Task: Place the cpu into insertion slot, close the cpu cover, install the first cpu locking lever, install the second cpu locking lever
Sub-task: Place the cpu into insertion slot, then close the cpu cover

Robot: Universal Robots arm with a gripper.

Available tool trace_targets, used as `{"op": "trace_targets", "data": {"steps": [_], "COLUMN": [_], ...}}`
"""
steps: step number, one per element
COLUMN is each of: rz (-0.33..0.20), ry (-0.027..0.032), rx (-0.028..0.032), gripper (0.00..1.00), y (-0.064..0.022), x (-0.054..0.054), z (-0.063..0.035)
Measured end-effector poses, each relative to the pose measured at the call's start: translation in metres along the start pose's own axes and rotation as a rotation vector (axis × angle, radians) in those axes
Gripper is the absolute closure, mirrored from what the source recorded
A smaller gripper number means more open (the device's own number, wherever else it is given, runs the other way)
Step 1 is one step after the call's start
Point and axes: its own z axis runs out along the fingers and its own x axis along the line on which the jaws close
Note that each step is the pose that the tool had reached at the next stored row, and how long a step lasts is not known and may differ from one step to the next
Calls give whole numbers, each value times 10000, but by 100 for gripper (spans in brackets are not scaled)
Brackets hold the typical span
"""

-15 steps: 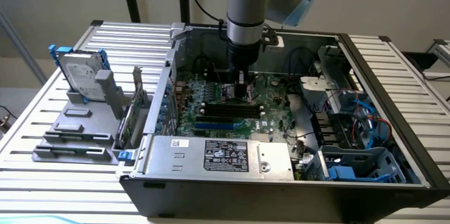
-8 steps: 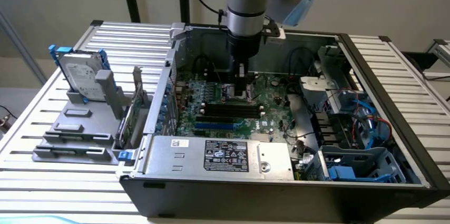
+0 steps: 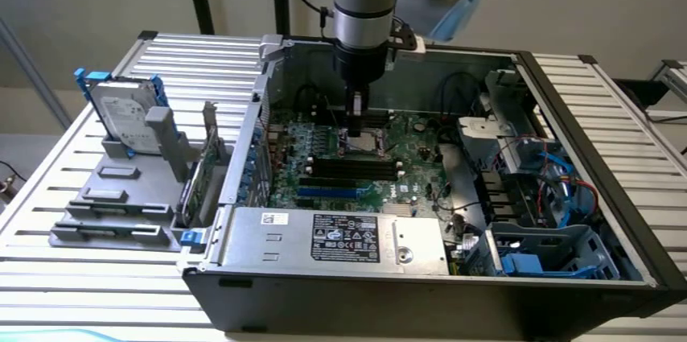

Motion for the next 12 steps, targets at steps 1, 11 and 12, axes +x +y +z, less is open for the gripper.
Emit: {"op": "trace_targets", "data": {"steps": [1, 11, 12], "rz": [1, -1, -1], "ry": [3, 10, 10], "rx": [0, 0, 0], "gripper": [70, 89, 89], "y": [-33, -226, -226], "x": [-10, -96, -96], "z": [-8, -43, -43]}}
